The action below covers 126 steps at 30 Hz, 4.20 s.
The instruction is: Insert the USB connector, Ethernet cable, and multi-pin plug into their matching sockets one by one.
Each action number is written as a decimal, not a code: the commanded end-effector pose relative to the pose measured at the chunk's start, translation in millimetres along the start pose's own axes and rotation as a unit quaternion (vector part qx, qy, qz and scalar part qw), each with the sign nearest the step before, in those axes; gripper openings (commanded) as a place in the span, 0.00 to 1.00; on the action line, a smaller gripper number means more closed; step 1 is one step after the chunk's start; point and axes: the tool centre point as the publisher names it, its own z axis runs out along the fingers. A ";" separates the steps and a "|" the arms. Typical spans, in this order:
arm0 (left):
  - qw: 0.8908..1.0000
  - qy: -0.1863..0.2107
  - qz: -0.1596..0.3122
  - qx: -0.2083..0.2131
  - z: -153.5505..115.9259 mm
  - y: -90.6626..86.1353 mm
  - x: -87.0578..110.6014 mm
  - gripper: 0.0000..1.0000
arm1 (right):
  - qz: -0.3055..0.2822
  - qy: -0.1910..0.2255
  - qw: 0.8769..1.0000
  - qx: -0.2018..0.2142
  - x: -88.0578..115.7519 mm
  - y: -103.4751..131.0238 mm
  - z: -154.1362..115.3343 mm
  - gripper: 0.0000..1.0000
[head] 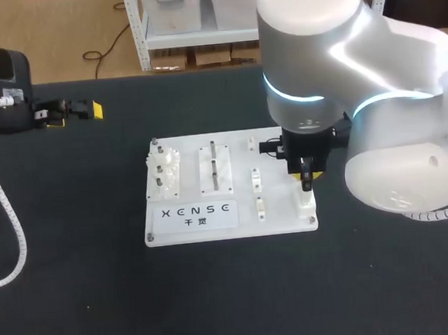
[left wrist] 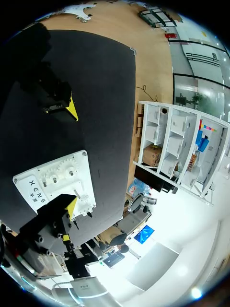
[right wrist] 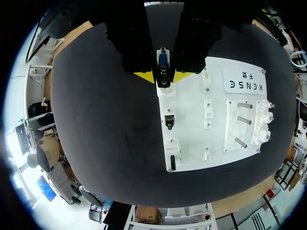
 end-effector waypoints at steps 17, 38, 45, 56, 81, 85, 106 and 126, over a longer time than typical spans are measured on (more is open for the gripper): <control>1.000 0.000 0.000 0.000 0.0 0.0 0.0 1.00 | -0.002 -0.004 1.000 0.003 0.8 0.1 3.9 0.00; 1.000 0.000 0.000 0.000 0.0 0.0 0.0 1.00 | -0.003 0.003 1.000 0.004 4.5 -1.2 11.5 0.00; 1.000 0.000 0.000 0.000 0.0 0.0 0.0 1.00 | 0.001 0.006 1.000 0.002 6.4 -2.7 15.0 0.00; 1.000 0.000 0.000 0.000 0.0 0.0 0.0 1.00 | 0.014 0.021 1.000 0.013 1.0 -3.8 25.8 0.00; 1.000 0.000 0.000 0.000 0.0 0.0 0.0 1.00 | 0.050 0.034 0.998 0.001 13.8 -13.7 51.7 0.00; 1.000 0.000 0.000 0.000 0.0 0.0 0.0 1.00 | 0.063 0.048 0.997 -0.009 17.4 -15.9 57.8 0.00; 1.000 0.000 0.000 0.000 0.0 0.0 0.0 1.00 | 0.074 0.019 0.997 -0.016 2.8 -12.6 32.3 1.00; 1.000 0.000 0.000 0.000 0.0 0.0 0.0 1.00 | 0.072 -0.055 0.994 0.062 -15.4 -6.8 -32.1 1.00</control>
